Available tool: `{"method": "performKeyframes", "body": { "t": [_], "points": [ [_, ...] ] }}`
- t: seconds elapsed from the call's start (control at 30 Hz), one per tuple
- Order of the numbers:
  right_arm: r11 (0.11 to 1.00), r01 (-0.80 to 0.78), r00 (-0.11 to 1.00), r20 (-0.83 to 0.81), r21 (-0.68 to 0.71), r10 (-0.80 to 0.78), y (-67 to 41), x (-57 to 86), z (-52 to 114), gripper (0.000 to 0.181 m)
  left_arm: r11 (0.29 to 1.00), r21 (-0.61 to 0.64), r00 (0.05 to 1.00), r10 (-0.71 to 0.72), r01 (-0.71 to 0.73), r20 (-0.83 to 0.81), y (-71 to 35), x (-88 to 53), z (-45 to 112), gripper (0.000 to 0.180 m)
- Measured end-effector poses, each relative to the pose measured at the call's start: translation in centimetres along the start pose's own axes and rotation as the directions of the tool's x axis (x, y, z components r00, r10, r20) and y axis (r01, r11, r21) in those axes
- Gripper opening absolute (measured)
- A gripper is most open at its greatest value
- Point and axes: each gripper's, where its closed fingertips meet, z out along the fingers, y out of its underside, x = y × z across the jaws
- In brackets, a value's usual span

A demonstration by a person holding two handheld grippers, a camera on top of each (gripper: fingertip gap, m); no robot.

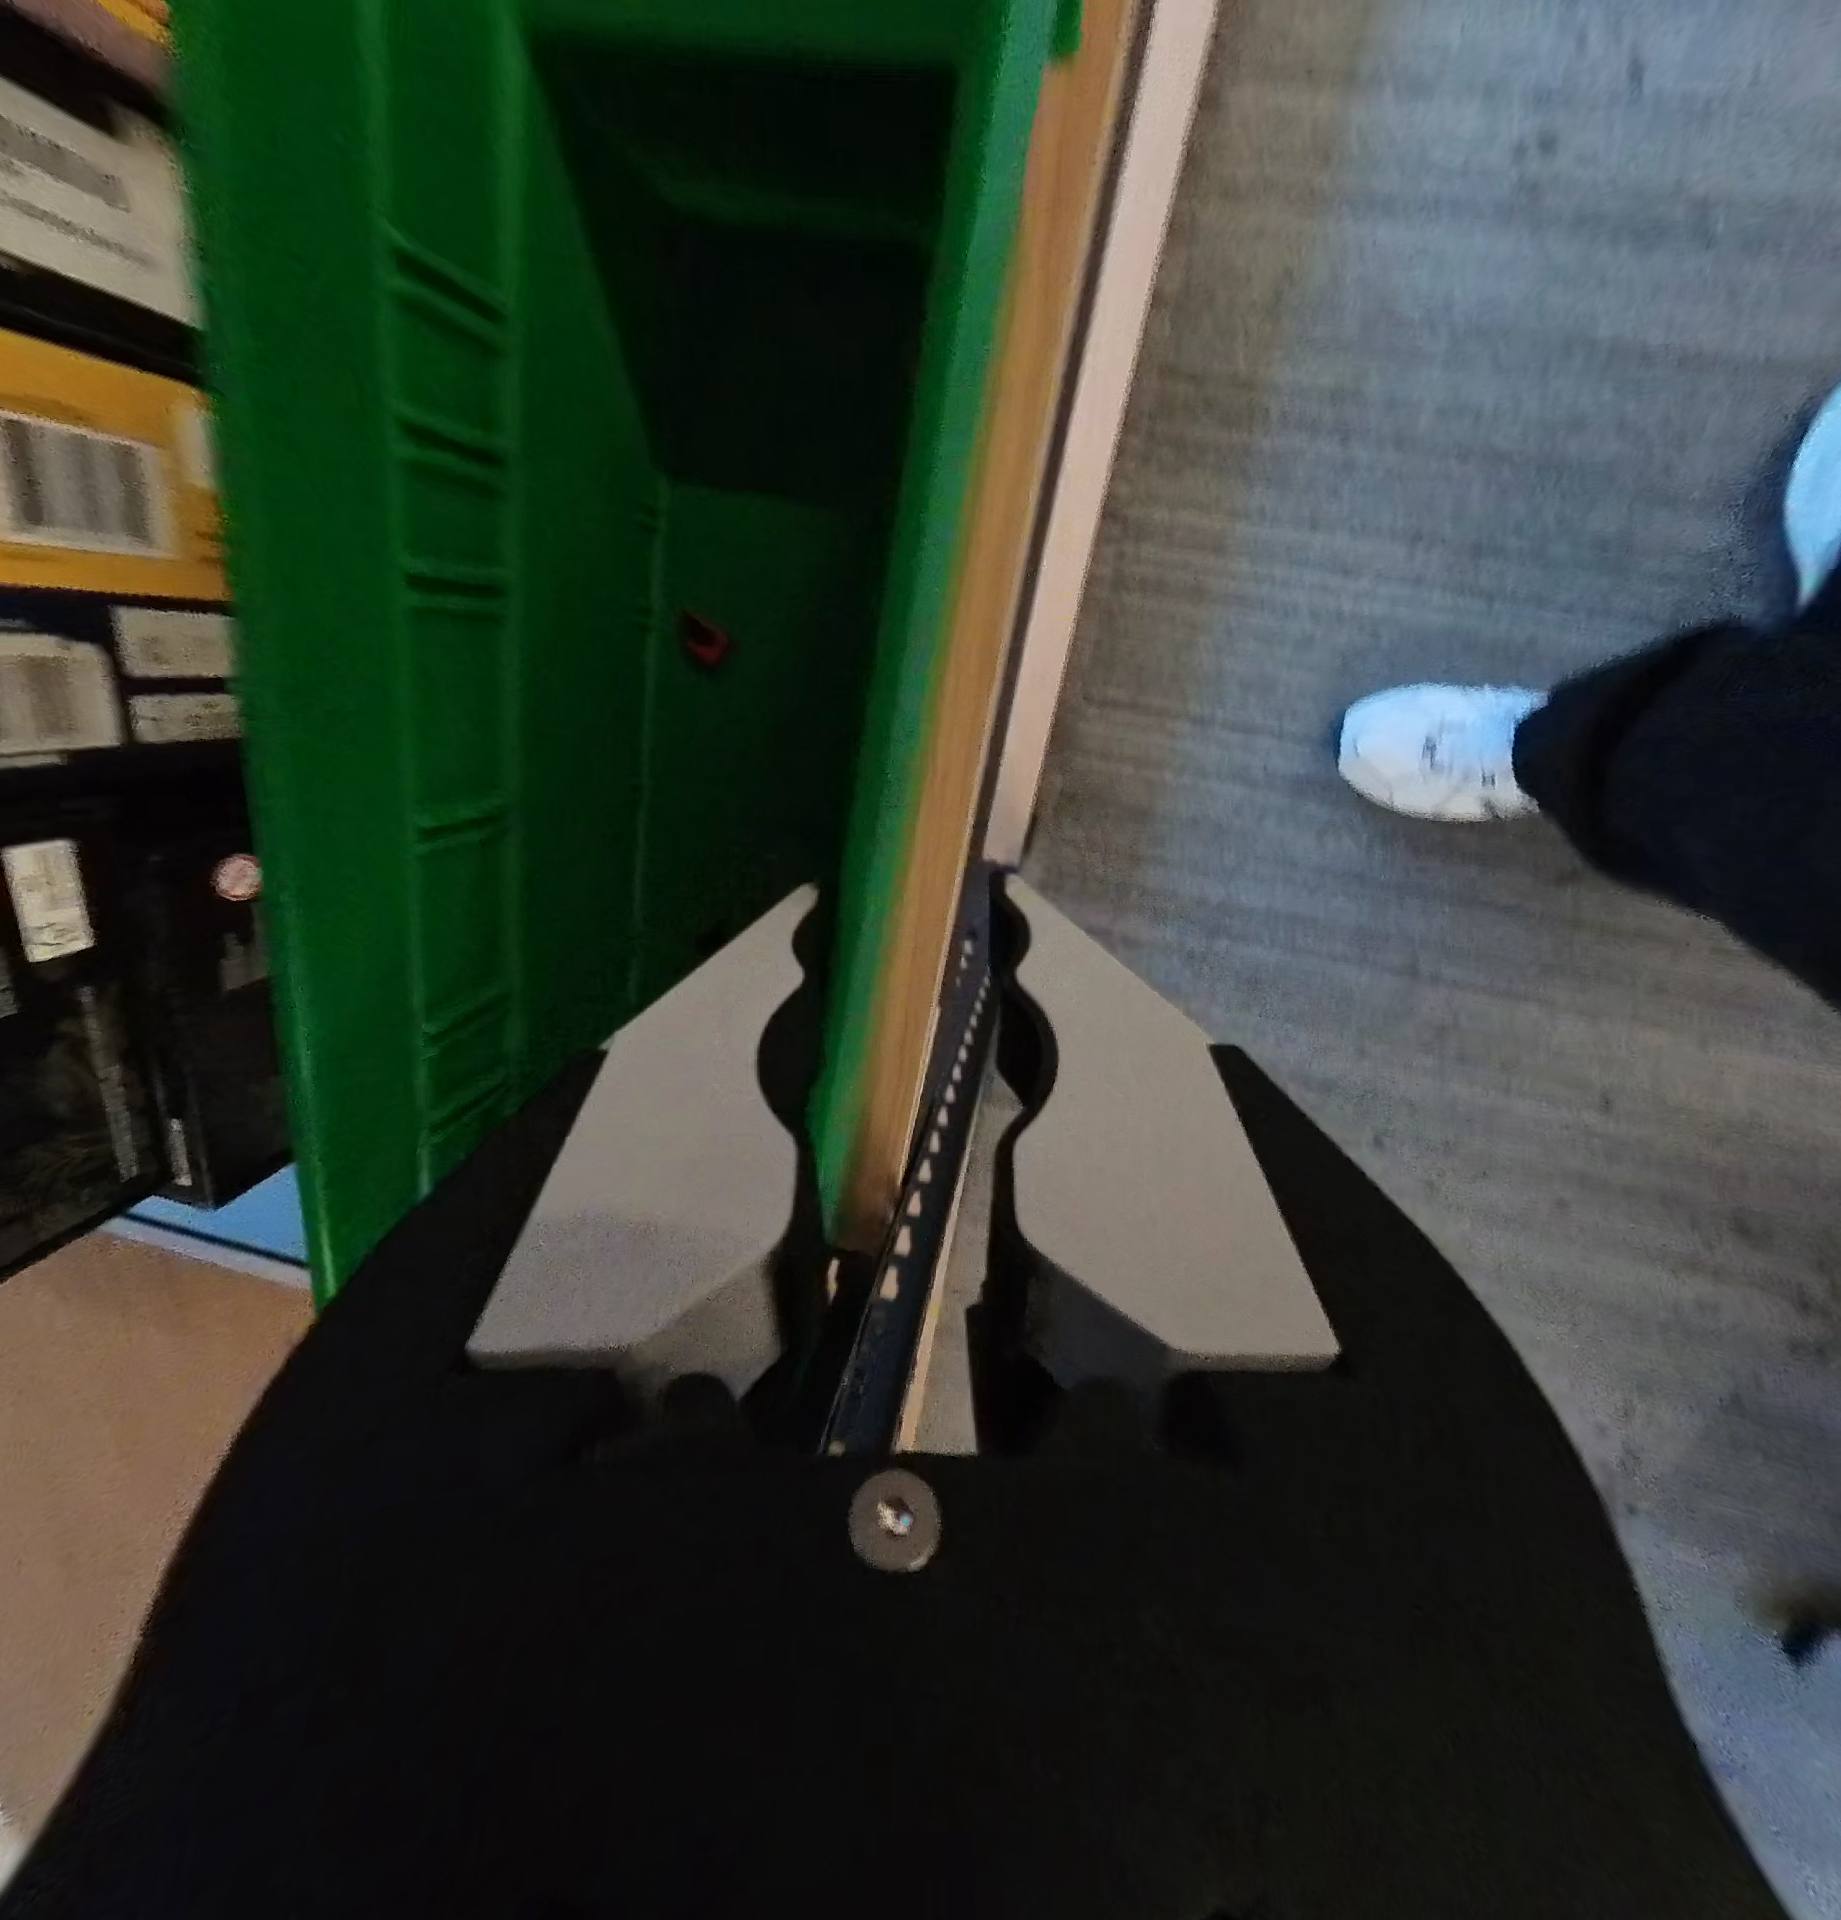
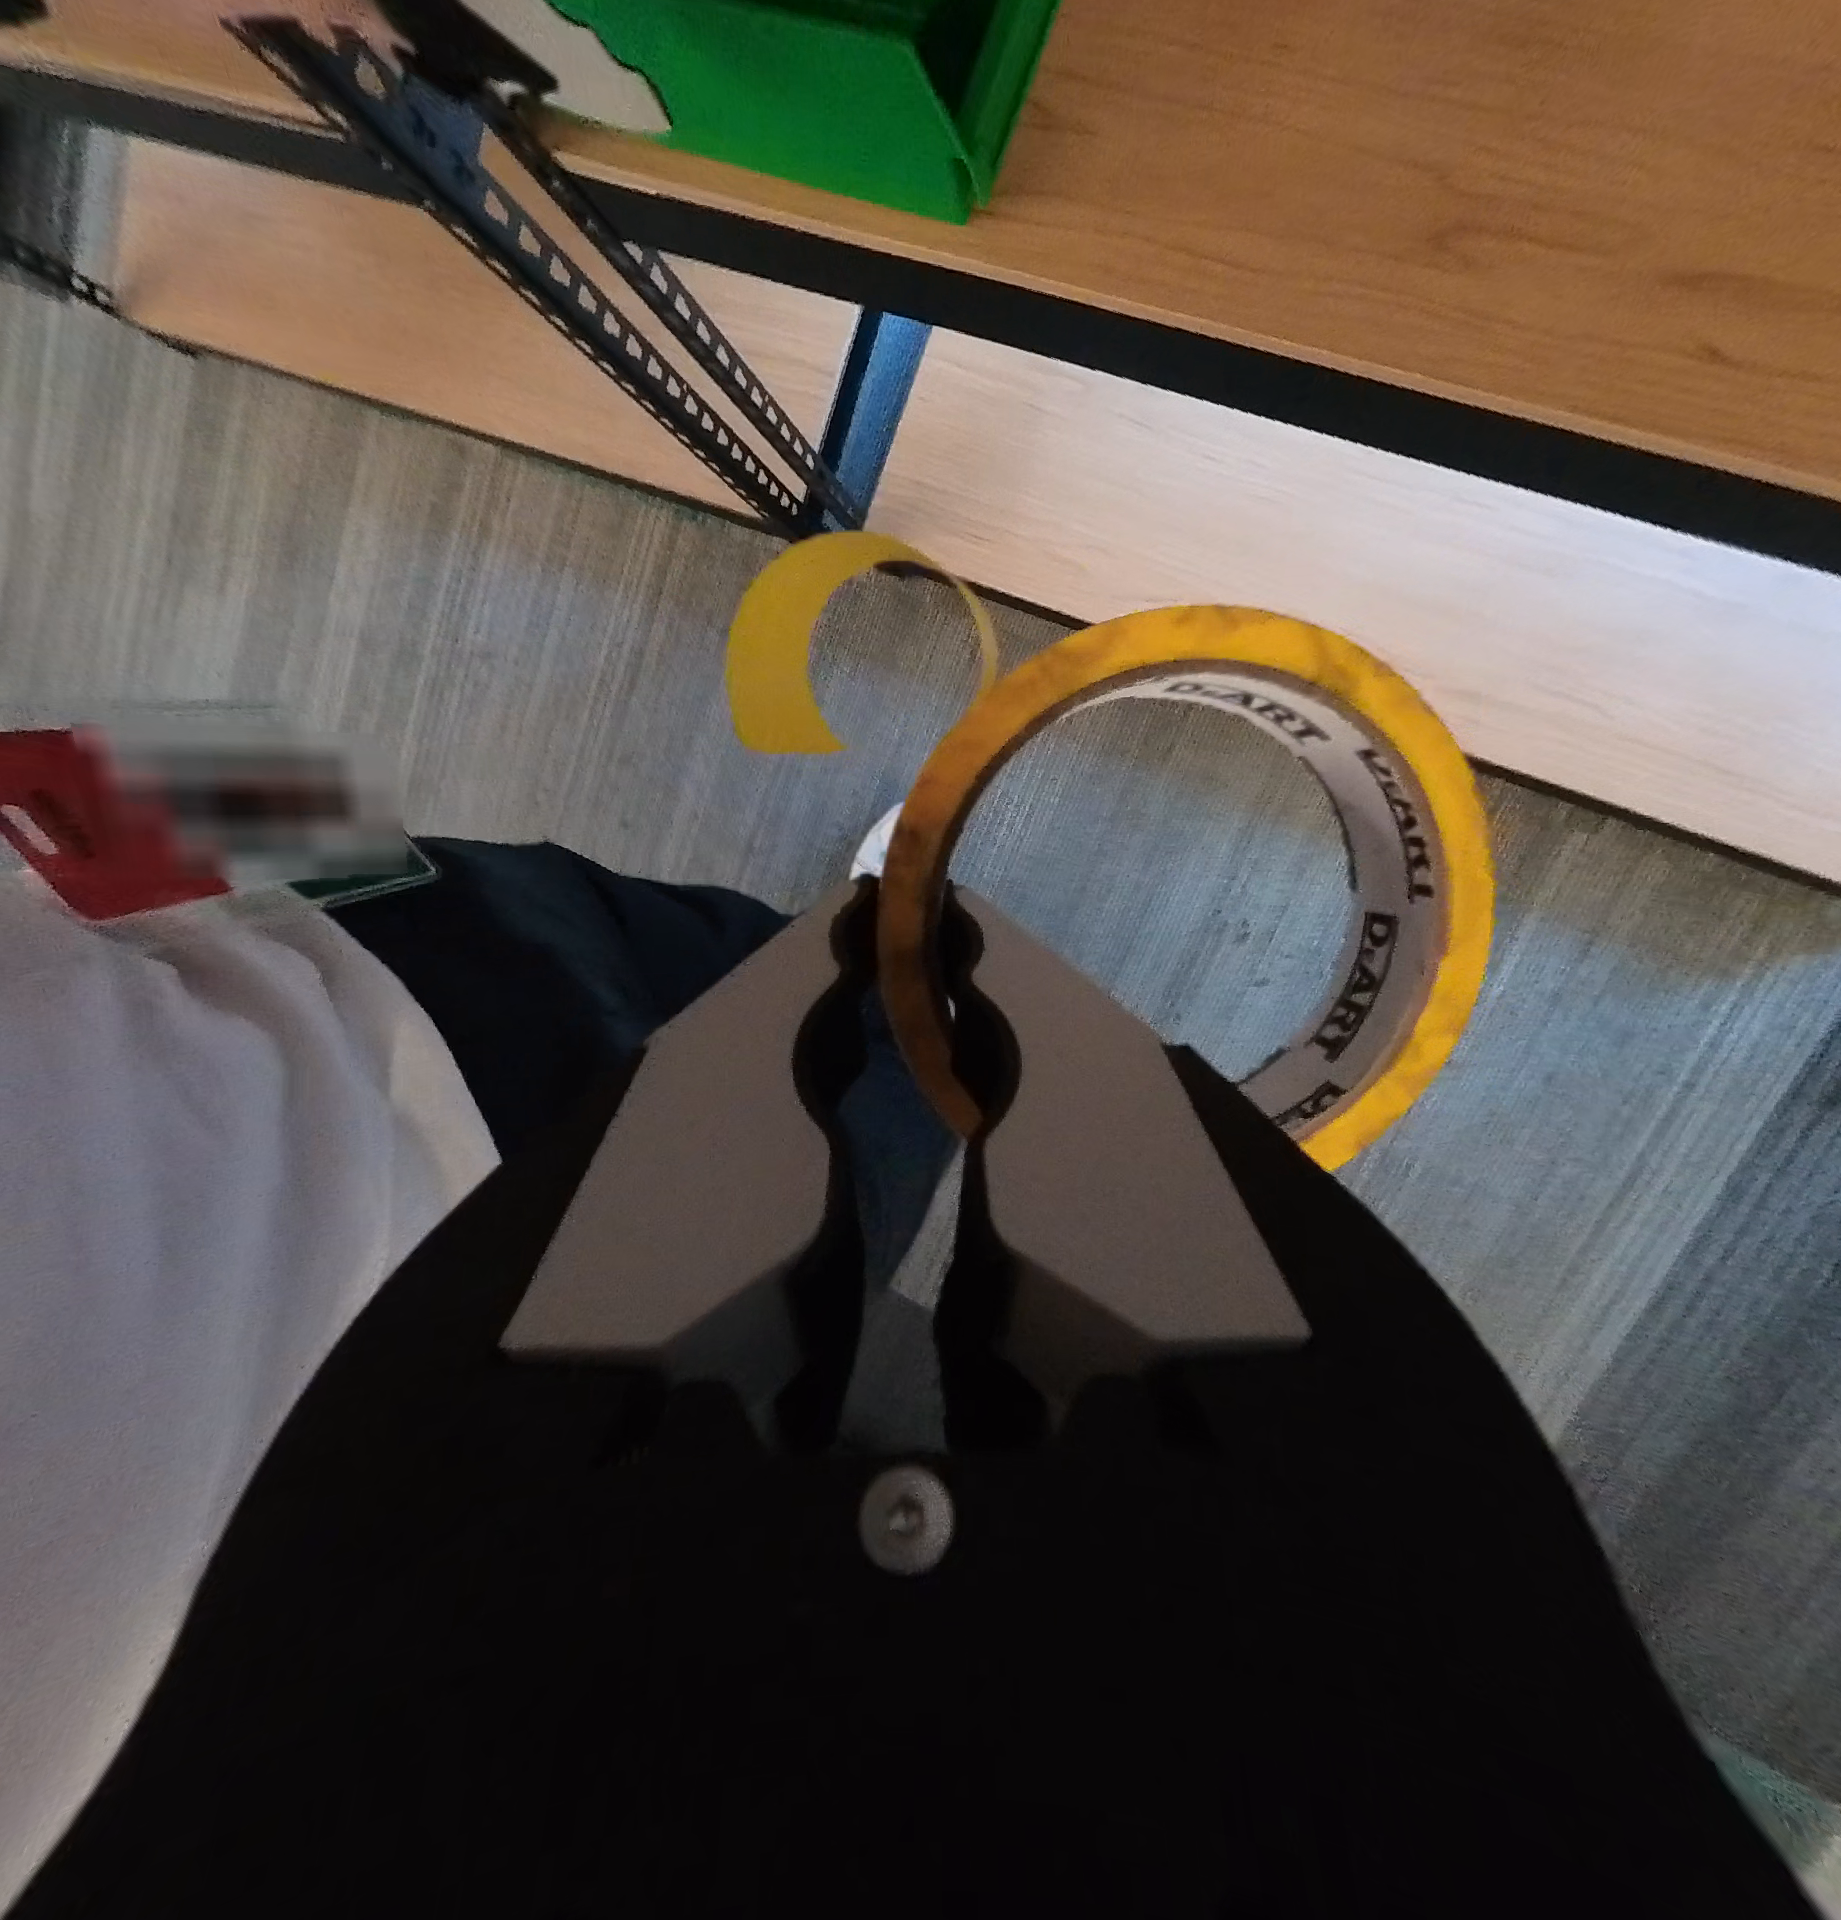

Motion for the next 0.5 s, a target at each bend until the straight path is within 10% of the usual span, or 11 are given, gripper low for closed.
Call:
{"method": "performKeyframes", "body": {
  "t": [0.5],
  "points": [
    [1.0, -0.018, 1.0, 0.014, 0.011, 0.018, 2.8, 4.0, -2.3, 0.008, 0.995, -0.095, 0.999, 0.042, -0.041, 0.009, -6.4, 1.0, -1.0, 0.002]
  ]
}}
